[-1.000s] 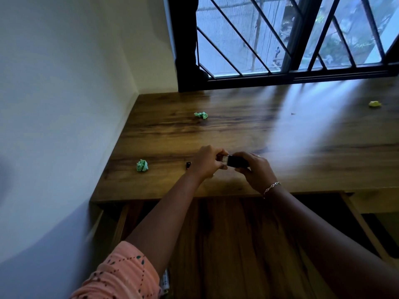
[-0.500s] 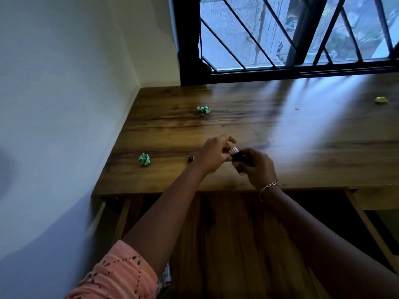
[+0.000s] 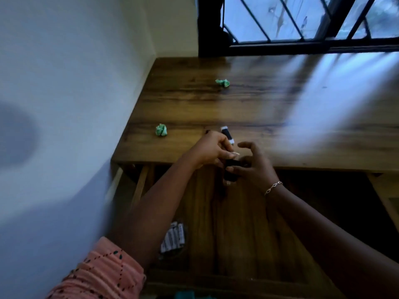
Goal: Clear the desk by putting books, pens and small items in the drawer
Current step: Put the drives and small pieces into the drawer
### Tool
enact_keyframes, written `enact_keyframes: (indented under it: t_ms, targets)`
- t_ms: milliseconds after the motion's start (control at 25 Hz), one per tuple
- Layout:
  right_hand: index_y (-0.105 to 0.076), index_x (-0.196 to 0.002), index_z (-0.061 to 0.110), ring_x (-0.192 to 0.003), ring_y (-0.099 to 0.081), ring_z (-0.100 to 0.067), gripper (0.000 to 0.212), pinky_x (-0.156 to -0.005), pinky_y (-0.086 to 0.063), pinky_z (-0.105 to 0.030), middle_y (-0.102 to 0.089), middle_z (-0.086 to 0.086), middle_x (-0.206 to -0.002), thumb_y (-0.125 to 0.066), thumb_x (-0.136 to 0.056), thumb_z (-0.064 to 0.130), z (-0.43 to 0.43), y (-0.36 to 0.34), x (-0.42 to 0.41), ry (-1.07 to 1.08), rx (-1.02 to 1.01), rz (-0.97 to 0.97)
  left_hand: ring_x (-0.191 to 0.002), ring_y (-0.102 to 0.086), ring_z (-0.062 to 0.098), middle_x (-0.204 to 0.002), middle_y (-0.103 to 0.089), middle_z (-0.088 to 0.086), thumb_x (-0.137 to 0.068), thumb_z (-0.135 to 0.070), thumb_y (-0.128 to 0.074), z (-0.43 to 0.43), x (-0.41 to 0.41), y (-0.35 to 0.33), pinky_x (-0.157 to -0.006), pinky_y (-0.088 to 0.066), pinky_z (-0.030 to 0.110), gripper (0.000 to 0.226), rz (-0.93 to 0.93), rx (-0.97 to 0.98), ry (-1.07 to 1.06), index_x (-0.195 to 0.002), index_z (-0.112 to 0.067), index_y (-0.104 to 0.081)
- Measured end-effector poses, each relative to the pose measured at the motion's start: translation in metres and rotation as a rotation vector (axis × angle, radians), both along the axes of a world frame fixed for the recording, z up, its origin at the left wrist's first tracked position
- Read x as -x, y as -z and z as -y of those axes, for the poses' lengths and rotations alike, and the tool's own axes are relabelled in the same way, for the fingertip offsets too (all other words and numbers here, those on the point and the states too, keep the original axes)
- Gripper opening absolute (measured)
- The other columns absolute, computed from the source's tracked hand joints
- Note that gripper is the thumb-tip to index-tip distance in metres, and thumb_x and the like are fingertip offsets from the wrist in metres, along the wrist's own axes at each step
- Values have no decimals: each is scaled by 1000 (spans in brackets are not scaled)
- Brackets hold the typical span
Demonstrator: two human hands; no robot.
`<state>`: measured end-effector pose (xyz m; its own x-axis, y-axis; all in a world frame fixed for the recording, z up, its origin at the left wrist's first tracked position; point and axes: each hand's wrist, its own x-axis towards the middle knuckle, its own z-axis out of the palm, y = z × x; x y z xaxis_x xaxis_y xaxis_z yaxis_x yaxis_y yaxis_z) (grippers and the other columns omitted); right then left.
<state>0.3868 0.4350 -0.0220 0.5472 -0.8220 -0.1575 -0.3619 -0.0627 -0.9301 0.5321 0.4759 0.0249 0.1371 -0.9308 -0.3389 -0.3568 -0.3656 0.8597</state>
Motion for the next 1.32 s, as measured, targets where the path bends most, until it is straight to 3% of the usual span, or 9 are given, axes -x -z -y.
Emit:
enact_keyframes:
  t_ms: [120, 280, 440, 600, 680, 800, 920, 1120, 1320]
  targets:
    - [-47, -100, 22, -99, -60, -21, 44, -77, -56, -39, -60, -6, -108, -74, -71, 2, -38, 30, -1, -106, -87, -45, -89, -62, 17, -95, -60, 4, -83, -4, -63, -31, -7, 21, -69, -54, 26, 13, 94, -207, 122, -94, -9, -58]
    - [-47, -81, 27, -92, -57, -19, 40, -76, -52, -39, -56, 4, -90, -75, -69, 1, -76, 74, -7, -213, -174, -218, -71, -60, 8, -83, -60, 1, -86, -3, -61, -69, -13, 68, -65, -52, 23, 14, 203, -400, 222, -99, -7, -63]
    - [-53, -100, 10, -90, -54, -16, 41, -69, -47, -30, -59, -6, -99, -76, -67, 2, -98, 105, -15, -317, -156, -405, -67, -53, 11, -73, -54, -1, -85, -7, -64, -89, -9, 102, -52, -42, 19, 16, 290, -516, 280, -100, -8, -62]
    - [-53, -116, 3, -84, -54, -12, 33, -51, -39, -3, -58, -7, -101, -61, -85, 9, -109, 104, -16, -358, -89, -429, -69, -51, 15, -68, -49, -3, -86, -11, -62, -94, -4, 118, -54, -36, 22, 13, 387, -500, 293, -97, -6, -64]
    - [-48, -125, 7, -92, -60, -19, 38, -64, -44, -8, -61, -11, -111, -57, -88, 11, -113, 104, -14, -395, -10, -445, -70, -50, 17, -68, -48, -2, -89, -13, -57, -94, -2, 121, -58, -37, 25, 10, 430, -499, 308, -95, -8, -62]
    - [-42, -133, 16, -100, -62, -31, 47, -82, -51, -37, -61, -17, -114, -56, -88, 17, -117, 105, -13, -519, 133, -532, -79, -55, 26, -80, -58, 9, -90, -13, -53, -95, 2, 119, -66, -39, 32, 13, 527, -491, 346, -96, -6, -63]
    - [-46, -130, 17, -102, -61, -29, 49, -85, -50, -38, -61, -14, -115, -62, -84, 18, -108, 89, -13, -532, 170, -544, -87, -59, 26, -92, -62, 11, -90, -14, -55, -93, 2, 104, -72, -46, 35, 12, 596, -446, 327, -97, -9, -63]
    - [-62, -95, 7, -86, -60, -26, 16, -71, -51, -37, -62, -10, -96, -65, -80, 11, -60, 29, -14, -318, 512, -337, -89, -58, 15, -98, -61, 1, -89, -17, -57, -75, -6, 41, -76, -48, 28, 13, 695, -176, 216, -102, -16, -60]
    - [-65, -98, 7, -92, -61, -30, 18, -76, -50, -39, -62, -15, -106, -64, -80, 6, 23, -4, -39, -122, 643, -294, -97, -56, 15, -106, -60, 4, -87, -20, -62, -28, -20, 7, -80, -47, 29, 20, 735, 148, 3, -106, -13, -60]
